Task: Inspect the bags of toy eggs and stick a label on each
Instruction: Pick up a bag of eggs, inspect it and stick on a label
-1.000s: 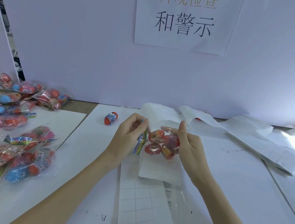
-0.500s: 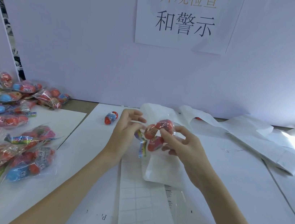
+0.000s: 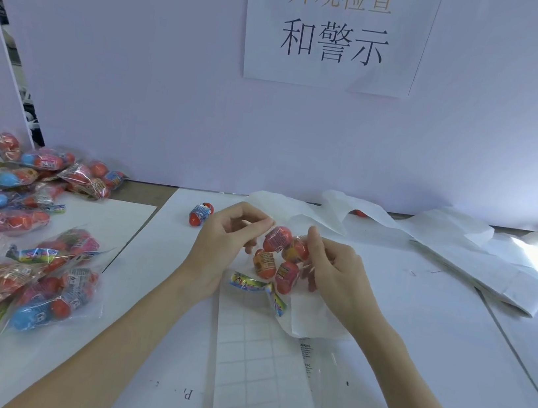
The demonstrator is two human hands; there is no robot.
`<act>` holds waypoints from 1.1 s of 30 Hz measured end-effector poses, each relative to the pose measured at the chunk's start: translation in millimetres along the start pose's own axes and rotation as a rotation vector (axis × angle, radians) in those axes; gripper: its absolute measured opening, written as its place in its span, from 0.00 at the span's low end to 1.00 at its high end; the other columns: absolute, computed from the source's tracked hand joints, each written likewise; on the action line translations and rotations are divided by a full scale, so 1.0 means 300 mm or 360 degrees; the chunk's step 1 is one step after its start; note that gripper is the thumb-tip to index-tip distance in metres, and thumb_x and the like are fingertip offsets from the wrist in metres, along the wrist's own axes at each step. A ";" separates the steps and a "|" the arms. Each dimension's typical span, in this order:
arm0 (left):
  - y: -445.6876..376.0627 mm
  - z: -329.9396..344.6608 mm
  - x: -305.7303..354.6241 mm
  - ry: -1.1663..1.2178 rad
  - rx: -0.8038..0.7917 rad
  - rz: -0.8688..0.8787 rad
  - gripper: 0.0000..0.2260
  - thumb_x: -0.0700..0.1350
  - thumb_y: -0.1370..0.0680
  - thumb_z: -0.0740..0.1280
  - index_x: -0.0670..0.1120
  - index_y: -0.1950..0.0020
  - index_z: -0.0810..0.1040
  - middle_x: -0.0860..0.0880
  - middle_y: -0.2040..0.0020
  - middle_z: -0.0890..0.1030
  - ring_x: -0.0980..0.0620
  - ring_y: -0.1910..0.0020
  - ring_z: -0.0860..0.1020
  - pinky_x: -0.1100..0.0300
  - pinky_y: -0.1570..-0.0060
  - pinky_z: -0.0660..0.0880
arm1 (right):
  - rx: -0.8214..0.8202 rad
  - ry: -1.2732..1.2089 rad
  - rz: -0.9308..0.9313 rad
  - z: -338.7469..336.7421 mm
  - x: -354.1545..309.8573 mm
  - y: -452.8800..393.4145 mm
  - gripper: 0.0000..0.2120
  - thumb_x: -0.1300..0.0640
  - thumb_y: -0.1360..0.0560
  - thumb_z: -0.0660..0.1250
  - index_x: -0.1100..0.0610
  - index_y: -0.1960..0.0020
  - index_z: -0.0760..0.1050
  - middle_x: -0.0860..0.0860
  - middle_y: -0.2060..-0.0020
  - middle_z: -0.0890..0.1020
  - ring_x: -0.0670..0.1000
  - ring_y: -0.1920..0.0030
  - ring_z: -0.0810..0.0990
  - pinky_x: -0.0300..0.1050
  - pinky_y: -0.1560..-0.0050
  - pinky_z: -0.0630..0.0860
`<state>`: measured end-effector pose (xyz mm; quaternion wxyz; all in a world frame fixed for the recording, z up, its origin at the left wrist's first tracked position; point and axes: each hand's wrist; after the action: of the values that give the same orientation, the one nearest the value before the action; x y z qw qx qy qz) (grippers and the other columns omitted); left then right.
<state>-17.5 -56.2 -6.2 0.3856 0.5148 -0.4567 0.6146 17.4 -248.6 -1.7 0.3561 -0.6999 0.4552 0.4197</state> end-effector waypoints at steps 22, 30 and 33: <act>-0.007 -0.007 0.007 -0.0128 0.0278 -0.0007 0.21 0.64 0.21 0.69 0.54 0.34 0.75 0.47 0.43 0.83 0.48 0.48 0.83 0.55 0.47 0.78 | -0.0248 -0.0603 0.0023 -0.009 -0.032 0.014 0.17 0.60 0.21 0.74 0.49 0.34 0.79 0.52 0.47 0.87 0.48 0.54 0.84 0.39 0.56 0.77; -0.008 -0.021 0.030 0.0113 0.0169 -0.0093 0.16 0.51 0.25 0.76 0.39 0.47 0.83 0.40 0.53 0.81 0.43 0.56 0.75 0.46 0.50 0.72 | -0.0326 -0.0824 0.0134 0.006 -0.026 0.014 0.15 0.47 0.15 0.63 0.51 0.44 0.87 0.52 0.52 0.88 0.47 0.57 0.84 0.35 0.58 0.76; -0.017 -0.018 0.024 0.0040 0.0218 -0.0038 0.14 0.47 0.20 0.73 0.36 0.48 0.76 0.45 0.57 0.79 0.45 0.62 0.73 0.52 0.56 0.71 | -0.0237 -0.0834 0.0185 0.008 -0.023 0.011 0.19 0.45 0.14 0.60 0.51 0.44 0.88 0.52 0.51 0.89 0.46 0.58 0.84 0.35 0.59 0.77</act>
<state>-15.4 -49.5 1.5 0.3626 0.5377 -0.4026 0.6460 11.9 -245.1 3.3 0.3844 -0.5645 0.3549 0.6384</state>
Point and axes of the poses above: each hand's wrist, its own y-axis away from the middle knuckle, its own z-axis out of the palm, x = y × z
